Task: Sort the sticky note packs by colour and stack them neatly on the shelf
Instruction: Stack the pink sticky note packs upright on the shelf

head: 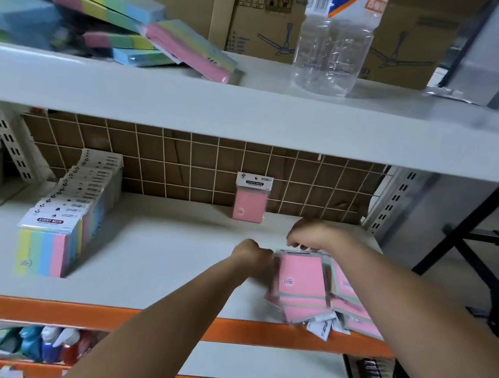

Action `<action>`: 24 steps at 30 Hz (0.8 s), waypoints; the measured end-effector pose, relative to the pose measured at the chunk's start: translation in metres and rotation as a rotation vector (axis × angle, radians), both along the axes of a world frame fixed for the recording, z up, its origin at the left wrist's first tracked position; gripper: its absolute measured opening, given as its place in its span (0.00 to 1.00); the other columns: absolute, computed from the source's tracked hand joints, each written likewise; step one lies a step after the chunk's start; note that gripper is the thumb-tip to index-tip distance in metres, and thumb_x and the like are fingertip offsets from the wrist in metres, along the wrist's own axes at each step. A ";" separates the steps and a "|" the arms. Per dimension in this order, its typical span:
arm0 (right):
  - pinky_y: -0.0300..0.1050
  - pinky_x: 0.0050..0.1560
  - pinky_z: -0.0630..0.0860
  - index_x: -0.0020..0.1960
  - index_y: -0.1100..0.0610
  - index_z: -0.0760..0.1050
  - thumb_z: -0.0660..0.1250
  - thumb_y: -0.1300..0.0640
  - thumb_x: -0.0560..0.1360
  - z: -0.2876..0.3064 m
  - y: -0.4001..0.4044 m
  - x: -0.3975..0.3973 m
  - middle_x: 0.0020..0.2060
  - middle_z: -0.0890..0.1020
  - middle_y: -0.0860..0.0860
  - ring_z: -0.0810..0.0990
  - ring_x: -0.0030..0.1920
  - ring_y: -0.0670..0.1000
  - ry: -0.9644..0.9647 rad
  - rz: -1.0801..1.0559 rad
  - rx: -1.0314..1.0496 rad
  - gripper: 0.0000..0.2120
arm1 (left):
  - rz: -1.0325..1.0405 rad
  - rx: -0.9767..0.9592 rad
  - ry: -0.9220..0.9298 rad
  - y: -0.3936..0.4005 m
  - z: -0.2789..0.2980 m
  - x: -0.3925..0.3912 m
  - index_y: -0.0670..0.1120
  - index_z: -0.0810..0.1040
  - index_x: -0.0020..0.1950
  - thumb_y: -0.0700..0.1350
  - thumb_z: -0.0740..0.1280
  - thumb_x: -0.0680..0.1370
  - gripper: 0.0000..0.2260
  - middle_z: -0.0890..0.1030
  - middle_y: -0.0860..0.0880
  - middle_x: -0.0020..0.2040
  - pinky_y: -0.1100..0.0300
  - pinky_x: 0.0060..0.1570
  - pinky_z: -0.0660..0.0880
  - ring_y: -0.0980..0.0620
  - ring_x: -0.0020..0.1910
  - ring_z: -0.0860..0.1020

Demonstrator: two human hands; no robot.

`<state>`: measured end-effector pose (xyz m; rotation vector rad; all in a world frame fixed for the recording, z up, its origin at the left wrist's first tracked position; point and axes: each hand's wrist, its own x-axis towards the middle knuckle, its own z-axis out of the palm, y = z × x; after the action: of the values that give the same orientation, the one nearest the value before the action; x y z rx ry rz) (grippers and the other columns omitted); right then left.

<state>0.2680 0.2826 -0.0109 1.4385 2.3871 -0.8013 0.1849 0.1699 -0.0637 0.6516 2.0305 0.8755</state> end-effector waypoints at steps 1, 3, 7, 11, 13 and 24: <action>0.38 0.34 0.70 0.42 0.56 0.76 0.68 0.53 0.73 0.004 -0.003 0.006 0.39 0.79 0.52 0.76 0.38 0.51 -0.022 -0.010 0.026 0.07 | 0.000 0.010 -0.014 -0.002 -0.001 0.006 0.41 0.76 0.48 0.46 0.63 0.76 0.09 0.76 0.44 0.43 0.62 0.33 0.66 0.46 0.40 0.72; 0.38 0.32 0.68 0.40 0.56 0.74 0.70 0.49 0.72 0.011 -0.008 0.015 0.37 0.76 0.51 0.74 0.35 0.50 -0.046 -0.035 0.050 0.12 | 0.004 0.021 -0.022 -0.006 0.002 0.017 0.42 0.75 0.48 0.47 0.63 0.76 0.09 0.77 0.43 0.45 0.62 0.35 0.68 0.46 0.41 0.74; 0.40 0.44 0.71 0.55 0.57 0.77 0.73 0.46 0.70 0.019 -0.015 0.026 0.48 0.77 0.52 0.76 0.46 0.52 -0.038 -0.065 0.085 0.19 | 0.055 0.040 0.016 -0.012 0.003 0.026 0.42 0.72 0.51 0.48 0.62 0.76 0.11 0.79 0.42 0.50 0.59 0.41 0.72 0.43 0.48 0.78; 0.40 0.38 0.71 0.44 0.57 0.74 0.73 0.48 0.71 0.029 -0.021 0.031 0.38 0.76 0.51 0.76 0.39 0.51 -0.049 -0.089 0.103 0.14 | 0.041 0.053 -0.003 -0.021 0.010 0.032 0.41 0.73 0.51 0.50 0.65 0.76 0.12 0.78 0.44 0.46 0.59 0.35 0.73 0.47 0.41 0.78; 0.40 0.30 0.70 0.39 0.58 0.69 0.72 0.51 0.73 0.031 -0.023 0.034 0.34 0.73 0.52 0.76 0.33 0.51 -0.026 -0.135 0.088 0.15 | 0.028 0.072 -0.036 -0.024 0.014 0.037 0.42 0.72 0.48 0.50 0.68 0.76 0.13 0.76 0.47 0.40 0.61 0.31 0.75 0.51 0.34 0.75; 0.46 0.51 0.80 0.52 0.60 0.73 0.70 0.50 0.73 0.028 -0.035 0.034 0.34 0.78 0.55 0.83 0.38 0.54 -0.072 -0.223 0.087 0.15 | -0.055 -0.005 -0.007 -0.022 0.005 0.046 0.34 0.72 0.64 0.58 0.70 0.73 0.32 0.80 0.37 0.58 0.55 0.52 0.77 0.42 0.58 0.79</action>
<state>0.3022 0.2481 0.0173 1.7601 2.2608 -0.6880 0.2310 0.1477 -0.0585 0.6973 1.9983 0.8398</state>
